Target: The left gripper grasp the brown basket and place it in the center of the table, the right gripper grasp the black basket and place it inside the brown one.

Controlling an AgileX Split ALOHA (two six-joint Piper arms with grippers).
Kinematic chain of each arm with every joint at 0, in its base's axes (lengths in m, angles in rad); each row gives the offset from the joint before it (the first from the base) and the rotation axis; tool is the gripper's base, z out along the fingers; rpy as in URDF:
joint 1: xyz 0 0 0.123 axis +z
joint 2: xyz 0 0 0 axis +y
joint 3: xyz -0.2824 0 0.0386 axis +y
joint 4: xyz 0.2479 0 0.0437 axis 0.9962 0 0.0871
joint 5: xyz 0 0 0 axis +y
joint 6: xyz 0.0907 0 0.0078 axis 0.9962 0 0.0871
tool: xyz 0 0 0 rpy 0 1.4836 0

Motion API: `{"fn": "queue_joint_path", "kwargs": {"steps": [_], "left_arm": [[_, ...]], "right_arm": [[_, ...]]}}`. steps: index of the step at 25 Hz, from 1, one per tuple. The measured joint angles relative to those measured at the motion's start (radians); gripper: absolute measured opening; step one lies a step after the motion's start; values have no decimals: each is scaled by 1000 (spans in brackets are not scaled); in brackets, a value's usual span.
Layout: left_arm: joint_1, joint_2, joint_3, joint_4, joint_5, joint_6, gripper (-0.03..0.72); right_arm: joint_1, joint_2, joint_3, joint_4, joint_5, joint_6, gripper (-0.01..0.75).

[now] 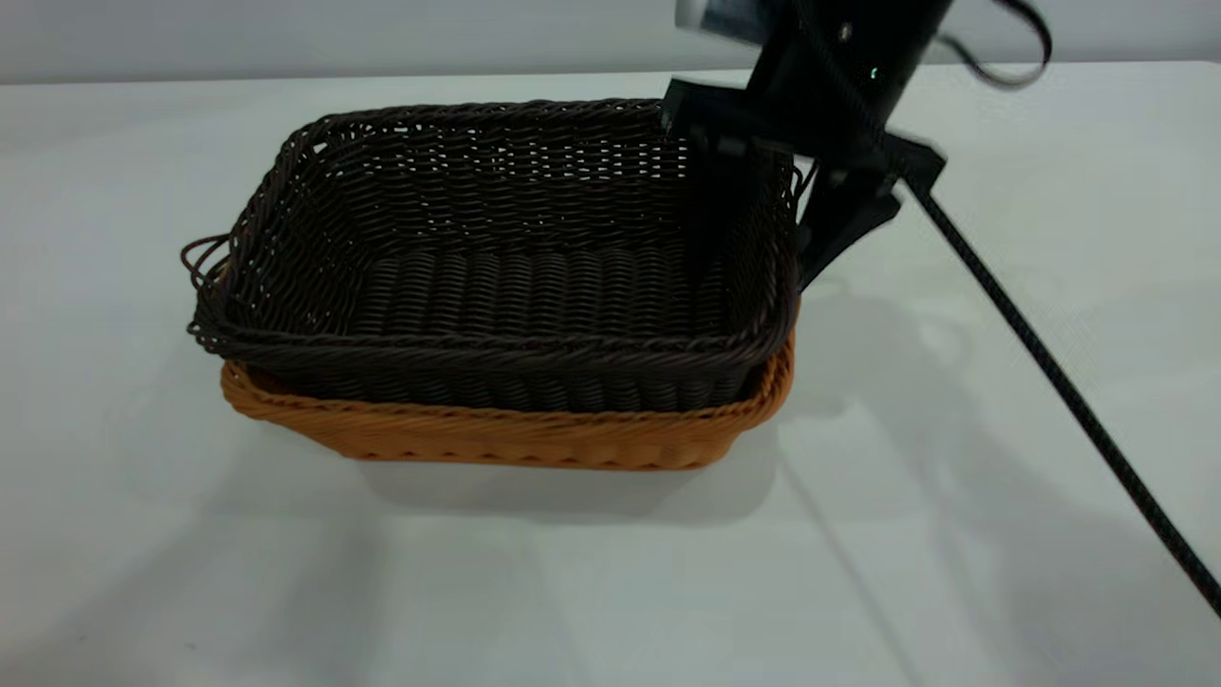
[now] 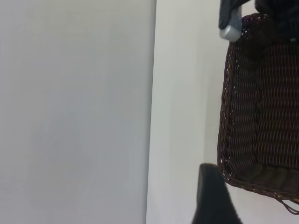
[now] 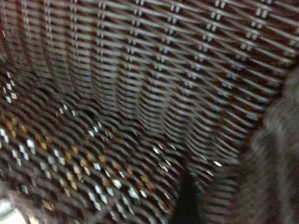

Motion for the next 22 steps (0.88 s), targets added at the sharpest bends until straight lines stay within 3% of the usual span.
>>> {"fn": "queue_joint_path", "kwargs": {"steps": [7,13,19,22], "left_arm": [[0,-95,0,25,3,-121,403],[0,-261,0,173,27,-486,403],[0,-400,0,266,206,-824,403],[0,-441,0,277,220,-905,403]], "right_arm": [[0,-154,-175,-227,199,56,552],[0,-417,-211,-328,230,108,533],[0,-745,-210,-333,253,150,525],[1,-912,-158,-327,256,152,524]]}}
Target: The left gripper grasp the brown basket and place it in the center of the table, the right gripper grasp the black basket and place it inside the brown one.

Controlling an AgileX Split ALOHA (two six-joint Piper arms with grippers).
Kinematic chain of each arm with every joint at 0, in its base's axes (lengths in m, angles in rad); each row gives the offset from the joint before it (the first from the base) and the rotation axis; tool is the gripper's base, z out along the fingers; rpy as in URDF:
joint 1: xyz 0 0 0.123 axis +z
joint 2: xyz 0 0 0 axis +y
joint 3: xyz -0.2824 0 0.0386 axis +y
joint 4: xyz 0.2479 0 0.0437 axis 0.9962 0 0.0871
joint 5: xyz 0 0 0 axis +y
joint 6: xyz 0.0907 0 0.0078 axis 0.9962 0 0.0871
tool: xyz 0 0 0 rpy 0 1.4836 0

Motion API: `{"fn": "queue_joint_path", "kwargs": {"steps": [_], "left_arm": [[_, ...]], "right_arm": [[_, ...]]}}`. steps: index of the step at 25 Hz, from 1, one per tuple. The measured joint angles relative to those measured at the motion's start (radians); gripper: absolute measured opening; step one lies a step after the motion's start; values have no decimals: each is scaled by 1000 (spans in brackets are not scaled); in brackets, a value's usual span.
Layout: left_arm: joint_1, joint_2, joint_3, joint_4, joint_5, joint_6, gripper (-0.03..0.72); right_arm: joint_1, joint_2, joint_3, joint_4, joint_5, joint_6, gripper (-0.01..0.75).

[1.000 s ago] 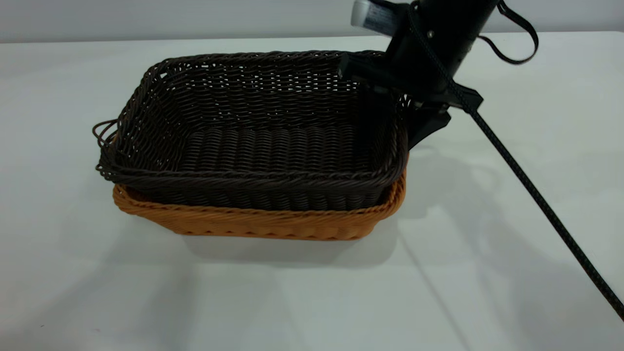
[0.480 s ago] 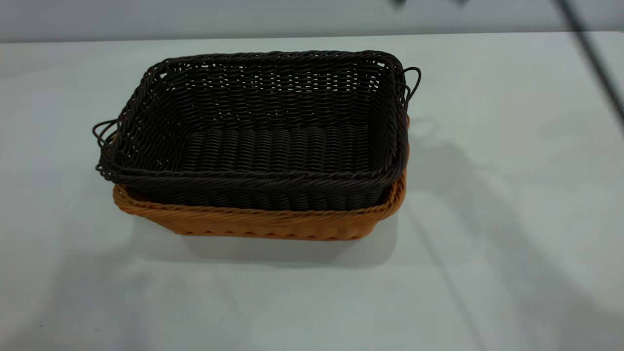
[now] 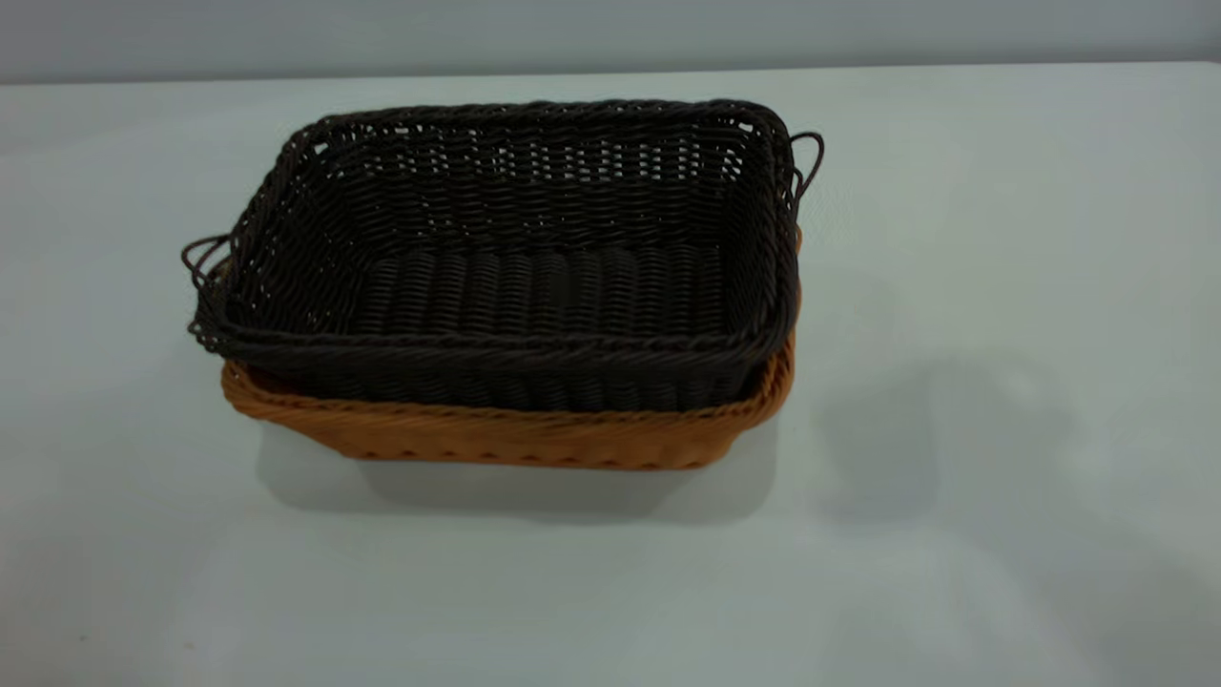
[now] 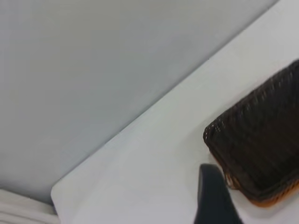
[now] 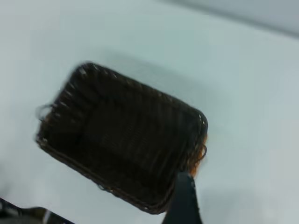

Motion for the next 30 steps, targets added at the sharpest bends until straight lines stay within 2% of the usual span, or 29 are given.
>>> {"fn": "queue_joint_path", "kwargs": {"steps": [4,8,12,20,22,26,30], "left_arm": [[-1,-53,44,8,0,-100,403],[-1,-110,165,9,0,-154,403],[-1,-159,338,6,0,-214,403],[-1,-214,708,-93,0,-264,403],[-1,-225,776,-117,0,-266,403],[-1,-258,895,-160,-7,-268,403],[-1,-300,954,-209,-76,-265,403]], "right_arm": [[0,-216,159,-4,7,0,523],[0,-408,402,-41,10,0,523],[0,-590,677,-99,5,1,523],[0,-924,1132,-139,-126,9,523],[0,-996,1191,-139,-132,9,523],[0,-1086,1201,-139,-143,9,523],[0,-1124,1202,-138,-144,9,523]]}}
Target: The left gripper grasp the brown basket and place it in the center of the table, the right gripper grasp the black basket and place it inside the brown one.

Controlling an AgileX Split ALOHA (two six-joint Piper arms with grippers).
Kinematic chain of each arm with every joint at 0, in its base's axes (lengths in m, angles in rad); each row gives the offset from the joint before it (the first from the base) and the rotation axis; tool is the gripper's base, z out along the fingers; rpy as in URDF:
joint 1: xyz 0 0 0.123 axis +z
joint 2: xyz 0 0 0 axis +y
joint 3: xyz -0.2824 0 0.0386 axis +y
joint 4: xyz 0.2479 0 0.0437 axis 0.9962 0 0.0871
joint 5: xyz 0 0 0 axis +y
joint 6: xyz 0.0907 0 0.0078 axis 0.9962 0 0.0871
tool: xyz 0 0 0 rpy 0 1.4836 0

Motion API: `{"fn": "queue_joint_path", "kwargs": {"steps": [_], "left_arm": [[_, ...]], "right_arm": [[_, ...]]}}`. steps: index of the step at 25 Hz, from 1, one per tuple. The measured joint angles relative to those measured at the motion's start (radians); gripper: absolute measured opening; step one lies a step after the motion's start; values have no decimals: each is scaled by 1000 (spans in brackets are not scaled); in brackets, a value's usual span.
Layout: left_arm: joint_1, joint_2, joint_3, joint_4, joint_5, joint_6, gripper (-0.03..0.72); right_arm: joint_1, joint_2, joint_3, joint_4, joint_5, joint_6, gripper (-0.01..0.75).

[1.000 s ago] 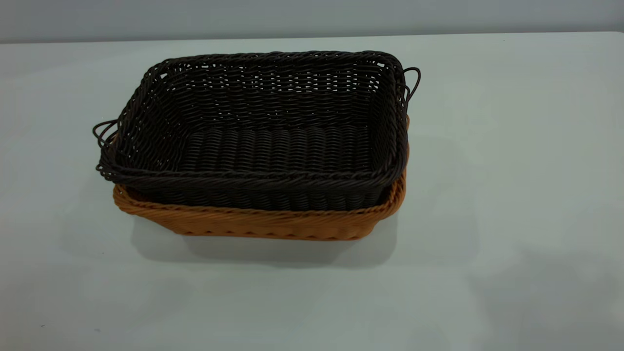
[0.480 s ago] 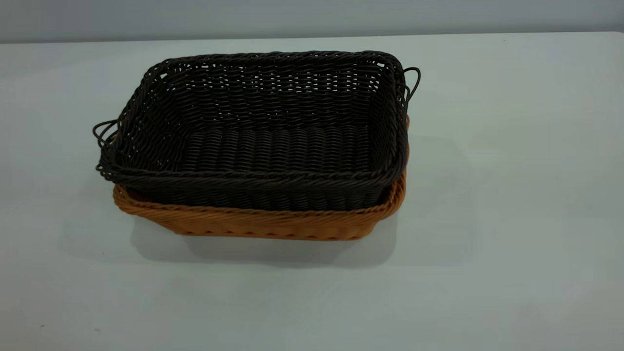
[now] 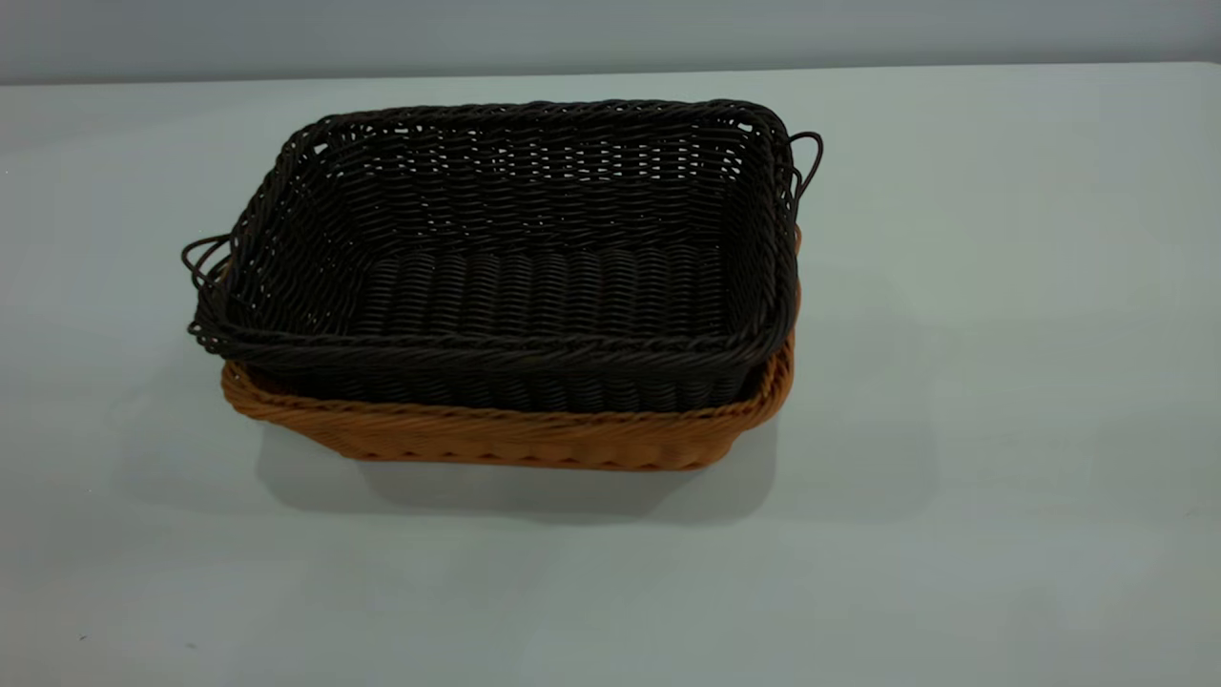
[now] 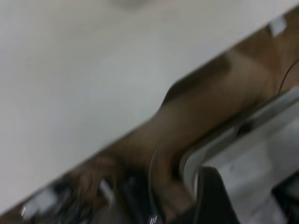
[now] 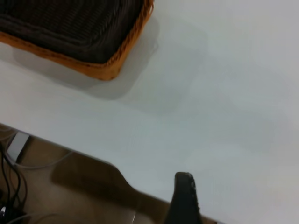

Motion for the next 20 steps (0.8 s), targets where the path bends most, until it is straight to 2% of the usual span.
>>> {"fn": "queue_joint_path", "kwargs": {"steps": [14,17,20], "left_arm": [[0,-85,4,-22,15,1,403],[44,-85,4,-24,15,1,403],[149,-85,4,-24,15,1,403]], "right_arm": [[-13,-26,0,2,0,0,523],[-110,-66,0,12,0,0,523],[-238,-144,0,13,0,0,523]]}}
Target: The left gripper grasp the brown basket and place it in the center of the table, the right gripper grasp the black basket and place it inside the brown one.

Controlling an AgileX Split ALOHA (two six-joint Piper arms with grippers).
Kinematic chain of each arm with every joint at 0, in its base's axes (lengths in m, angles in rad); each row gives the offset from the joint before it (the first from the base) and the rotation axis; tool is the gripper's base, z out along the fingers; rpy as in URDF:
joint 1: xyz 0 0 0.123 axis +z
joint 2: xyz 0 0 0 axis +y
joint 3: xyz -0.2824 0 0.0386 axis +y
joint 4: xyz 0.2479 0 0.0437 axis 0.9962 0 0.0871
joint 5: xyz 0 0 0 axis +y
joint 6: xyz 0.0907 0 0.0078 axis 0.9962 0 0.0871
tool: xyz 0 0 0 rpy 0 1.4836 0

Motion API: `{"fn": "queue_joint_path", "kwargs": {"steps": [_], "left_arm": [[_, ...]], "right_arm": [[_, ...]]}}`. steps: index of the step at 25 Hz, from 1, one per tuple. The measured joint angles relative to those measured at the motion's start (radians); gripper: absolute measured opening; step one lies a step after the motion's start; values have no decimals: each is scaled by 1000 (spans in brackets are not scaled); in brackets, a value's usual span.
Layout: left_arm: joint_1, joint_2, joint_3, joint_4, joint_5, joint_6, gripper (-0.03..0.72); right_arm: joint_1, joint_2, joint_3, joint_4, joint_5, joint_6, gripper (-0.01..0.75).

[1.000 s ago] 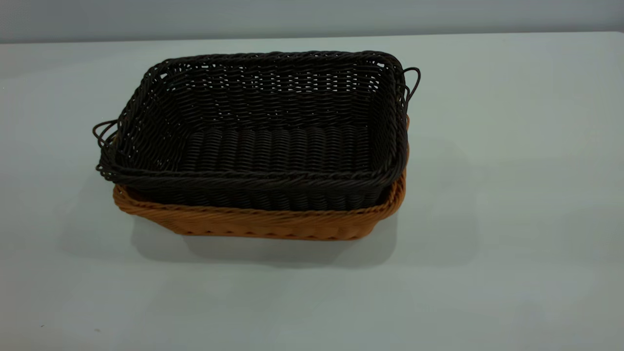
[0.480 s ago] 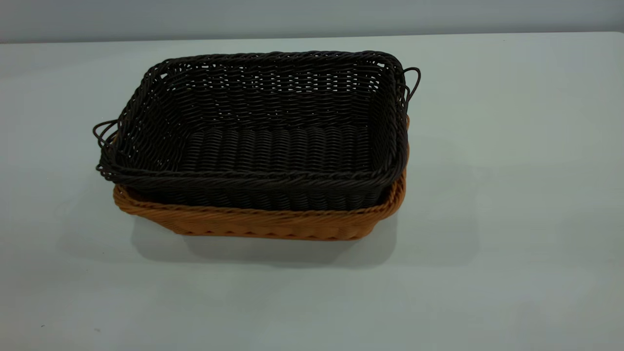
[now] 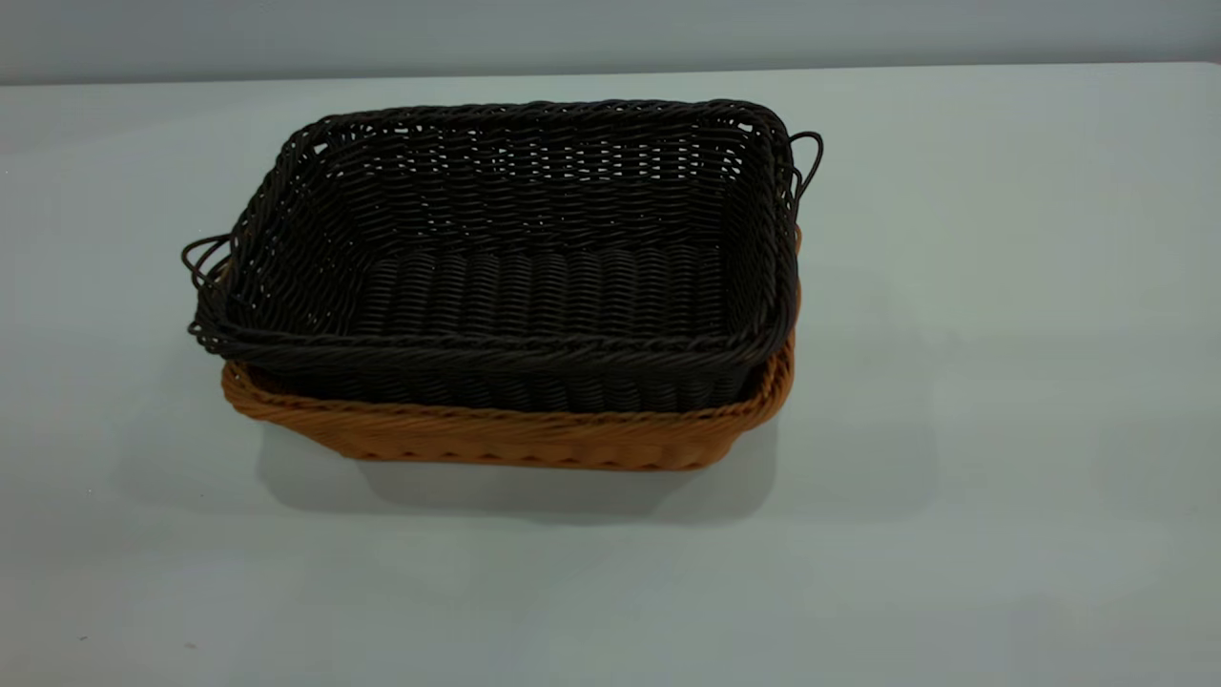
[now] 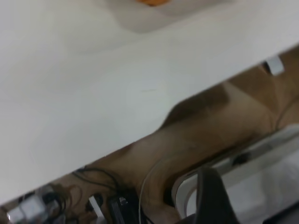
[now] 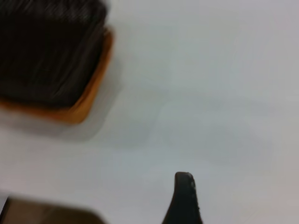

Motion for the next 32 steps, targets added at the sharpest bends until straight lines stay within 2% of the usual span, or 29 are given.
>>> {"fn": "queue_joint_path", "kwargs": {"steps": [3,5,9,17,32], "left_arm": [[111,0,0,0,0,0,403],[178,-2,0,1,0,0,403],[264,-64,0,3,0,0,403],[313,-404,-5,2,28,0,403],[321,-411,-8,2,43,1,403]], "right_arm": [[-79,-67,0,0,5,0,523],[-94,-68,0,1,9,0,523],[-102,-68,0,6,10,0,523],[-102,-68,0,6,10,0,512],[-102,-68,0,8,10,0,509]]}}
